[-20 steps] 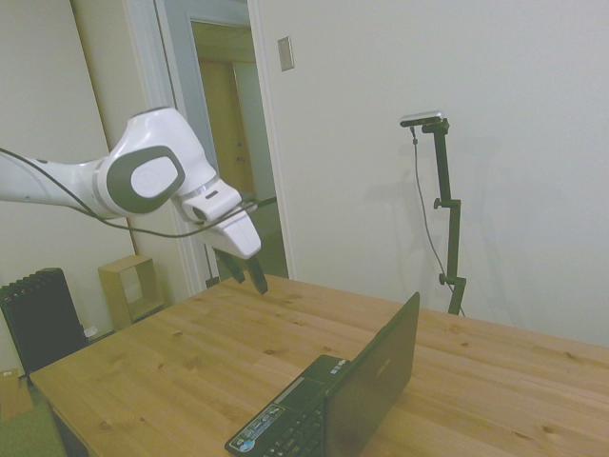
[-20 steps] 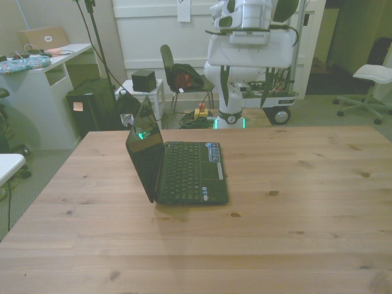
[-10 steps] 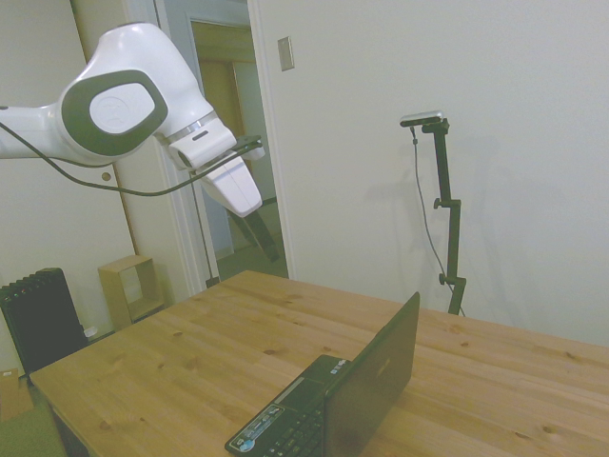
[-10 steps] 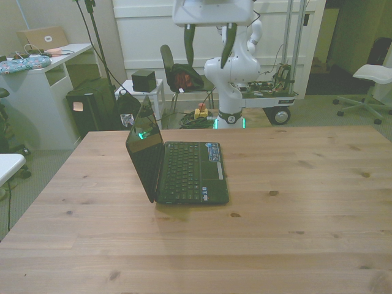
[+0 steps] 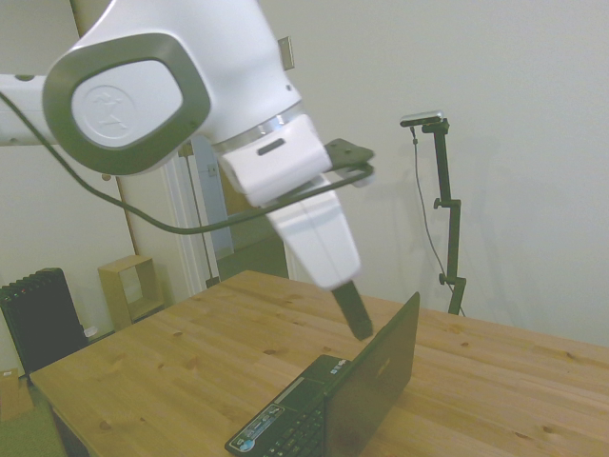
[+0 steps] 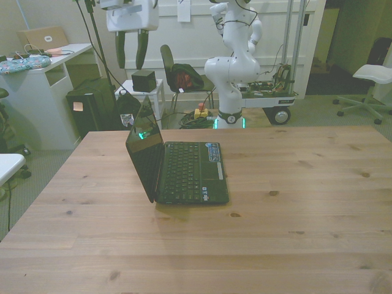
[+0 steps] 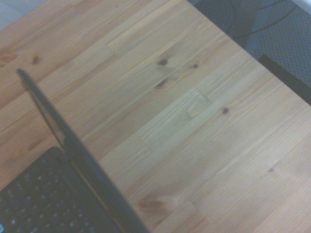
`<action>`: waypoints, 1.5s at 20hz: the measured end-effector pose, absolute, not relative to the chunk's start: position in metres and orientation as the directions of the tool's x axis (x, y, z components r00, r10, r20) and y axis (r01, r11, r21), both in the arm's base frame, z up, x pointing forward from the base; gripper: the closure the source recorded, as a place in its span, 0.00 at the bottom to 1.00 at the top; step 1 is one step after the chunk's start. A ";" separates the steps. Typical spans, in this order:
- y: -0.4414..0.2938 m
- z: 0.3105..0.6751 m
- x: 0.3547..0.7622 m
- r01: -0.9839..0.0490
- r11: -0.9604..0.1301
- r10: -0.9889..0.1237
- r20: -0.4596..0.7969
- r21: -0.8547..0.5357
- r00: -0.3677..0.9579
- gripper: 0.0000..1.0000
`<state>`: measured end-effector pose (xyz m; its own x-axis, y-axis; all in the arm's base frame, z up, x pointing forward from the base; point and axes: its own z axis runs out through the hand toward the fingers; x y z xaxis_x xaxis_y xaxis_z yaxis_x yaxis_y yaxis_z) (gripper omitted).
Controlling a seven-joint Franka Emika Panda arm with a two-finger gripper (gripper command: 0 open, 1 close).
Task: Close the laptop
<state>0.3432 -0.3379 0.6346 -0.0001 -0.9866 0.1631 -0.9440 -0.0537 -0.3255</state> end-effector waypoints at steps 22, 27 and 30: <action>-0.434 0.557 0.409 -0.922 0.191 -0.981 -0.027 -0.336 -0.193 0.00; -0.446 0.544 0.401 -0.914 0.235 -0.972 -0.059 -0.332 -0.228 0.00; -0.453 0.545 0.395 -0.910 0.246 -0.969 -0.058 -0.335 -0.240 0.00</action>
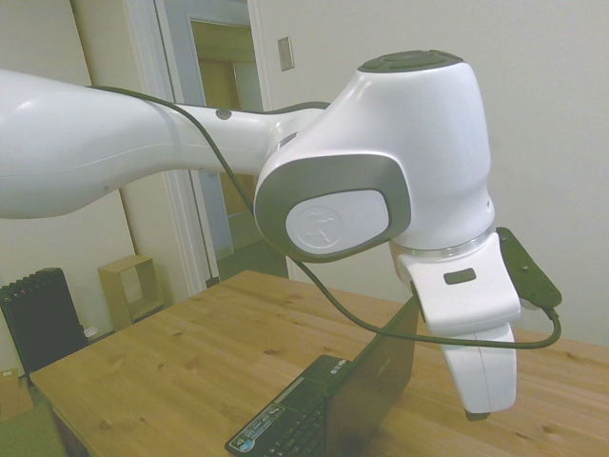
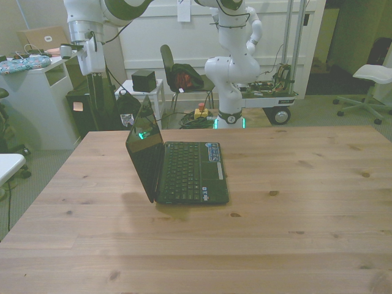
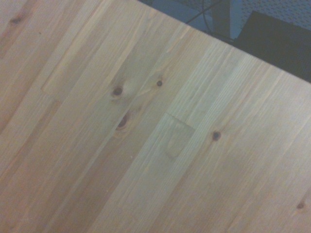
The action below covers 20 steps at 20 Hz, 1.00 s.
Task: Close the laptop
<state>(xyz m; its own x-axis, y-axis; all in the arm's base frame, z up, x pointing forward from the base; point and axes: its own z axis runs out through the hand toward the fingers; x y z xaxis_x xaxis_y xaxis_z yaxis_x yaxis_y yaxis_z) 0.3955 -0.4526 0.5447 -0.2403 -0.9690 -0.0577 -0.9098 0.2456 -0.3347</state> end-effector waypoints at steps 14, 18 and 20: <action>-0.460 0.517 0.417 -0.917 0.241 -0.970 -0.112 -0.317 -0.216 0.00; -0.454 0.515 0.424 -0.924 0.226 -0.973 -0.121 -0.309 -0.198 0.00; -0.451 0.513 0.427 -0.927 0.221 -0.973 -0.127 -0.303 -0.191 0.00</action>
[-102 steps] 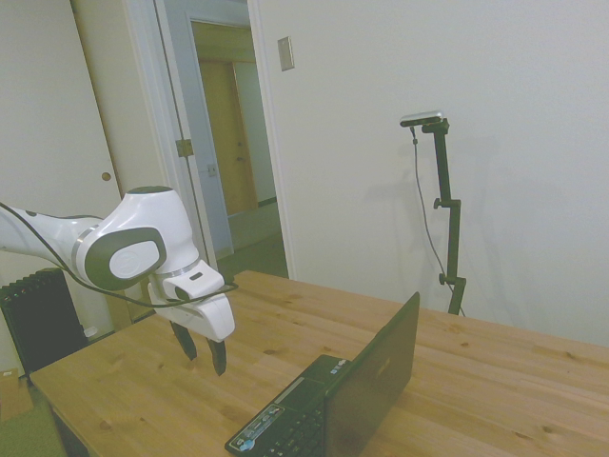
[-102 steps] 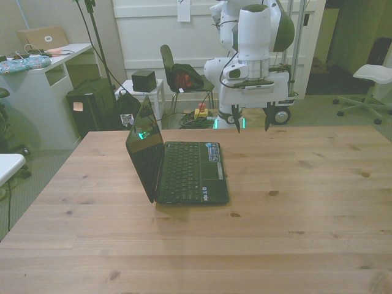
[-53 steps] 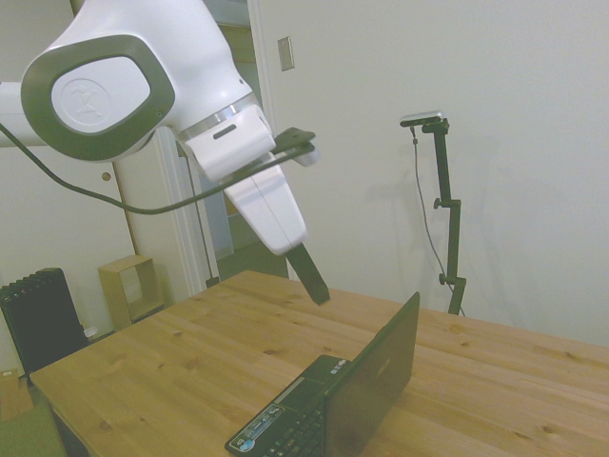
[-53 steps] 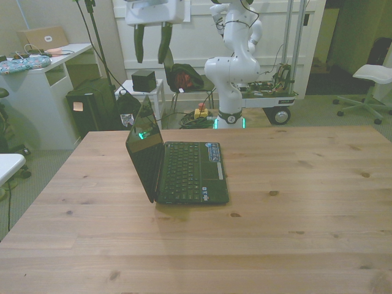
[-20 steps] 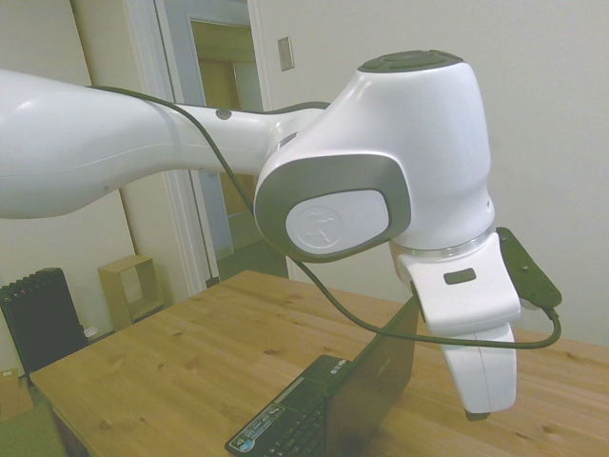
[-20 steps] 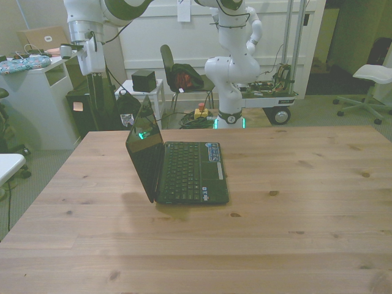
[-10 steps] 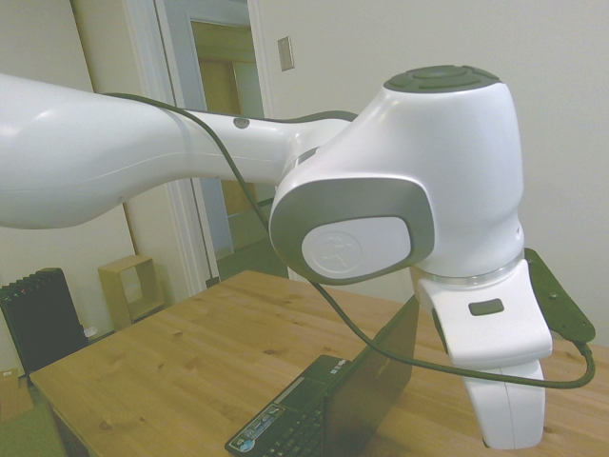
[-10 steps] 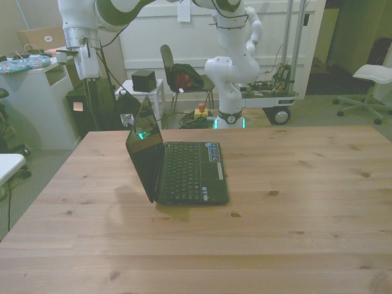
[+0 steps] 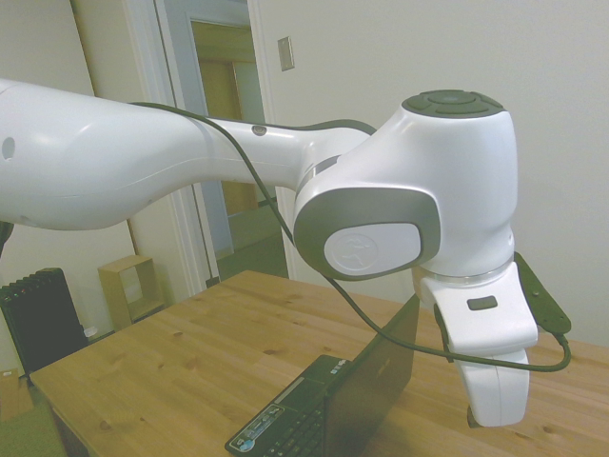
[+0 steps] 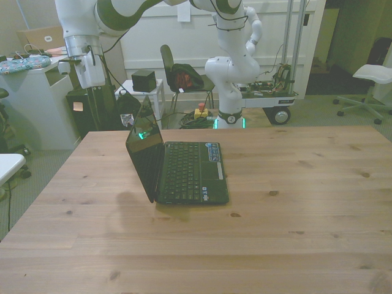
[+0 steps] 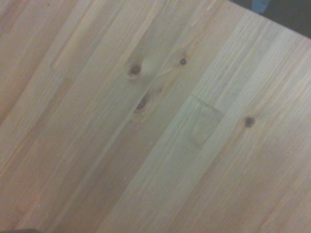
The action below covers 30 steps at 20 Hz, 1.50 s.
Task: Close the laptop
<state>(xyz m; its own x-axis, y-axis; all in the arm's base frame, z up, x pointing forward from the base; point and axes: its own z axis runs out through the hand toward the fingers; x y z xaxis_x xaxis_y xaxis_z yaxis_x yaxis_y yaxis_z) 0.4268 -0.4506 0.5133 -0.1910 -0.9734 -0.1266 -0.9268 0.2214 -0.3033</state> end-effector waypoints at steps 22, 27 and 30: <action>-0.422 0.491 0.447 -0.950 0.163 -0.979 -0.165 -0.265 -0.122 1.00; -0.418 0.491 0.448 -0.953 0.150 -0.980 -0.169 -0.263 -0.108 1.00; -0.413 0.494 0.450 -0.955 0.139 -0.980 -0.173 -0.262 -0.095 1.00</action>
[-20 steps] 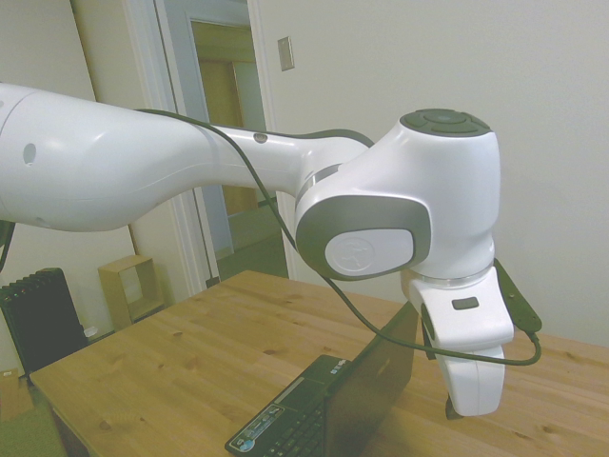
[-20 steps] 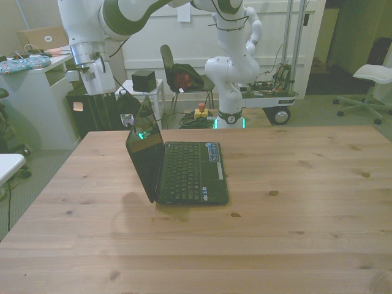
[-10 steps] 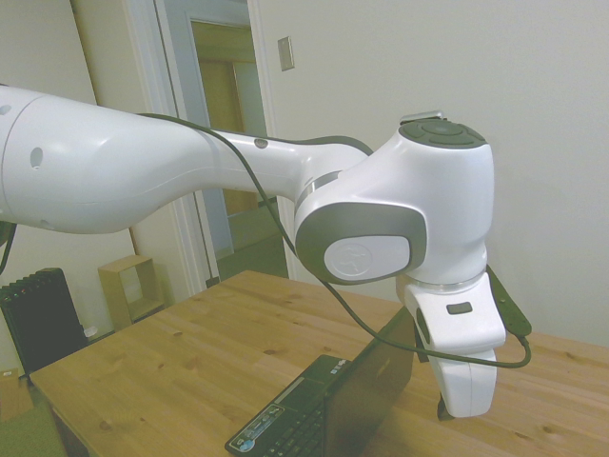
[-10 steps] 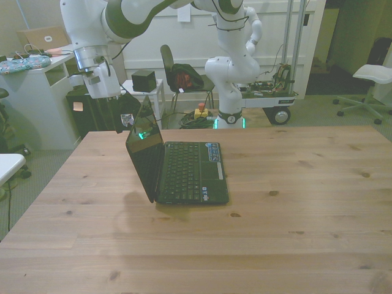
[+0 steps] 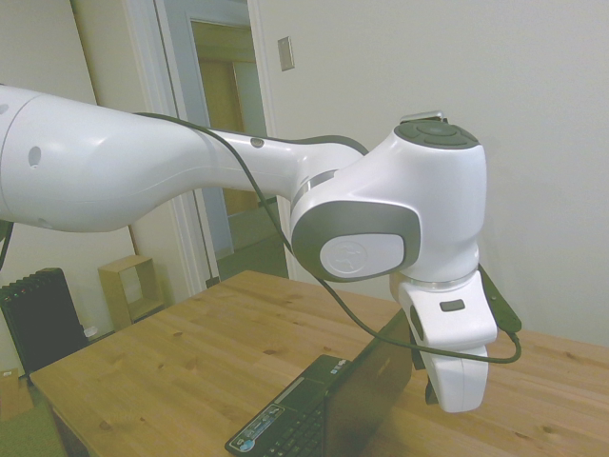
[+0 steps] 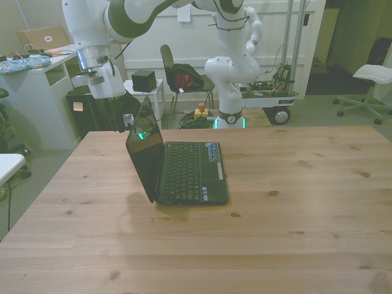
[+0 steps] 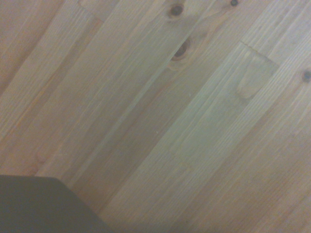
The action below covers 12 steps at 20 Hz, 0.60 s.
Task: Close the laptop
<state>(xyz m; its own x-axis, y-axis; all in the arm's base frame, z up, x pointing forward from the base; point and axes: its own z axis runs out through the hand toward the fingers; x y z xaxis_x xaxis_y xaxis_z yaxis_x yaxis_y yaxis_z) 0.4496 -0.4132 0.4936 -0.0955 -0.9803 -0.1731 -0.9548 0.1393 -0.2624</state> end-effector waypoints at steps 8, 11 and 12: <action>-0.404 0.498 0.454 -0.958 0.116 -0.982 -0.177 -0.263 -0.070 1.00; -0.398 0.500 0.458 -0.959 0.100 -0.983 -0.175 -0.264 -0.054 1.00; -0.395 0.500 0.461 -0.960 0.094 -0.983 -0.175 -0.264 -0.048 1.00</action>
<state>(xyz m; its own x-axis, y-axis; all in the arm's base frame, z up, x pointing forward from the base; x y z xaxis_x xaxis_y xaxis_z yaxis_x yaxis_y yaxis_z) 0.4606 -0.3954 0.4998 -0.0480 -0.9834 -0.1749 -0.9600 0.0938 -0.2639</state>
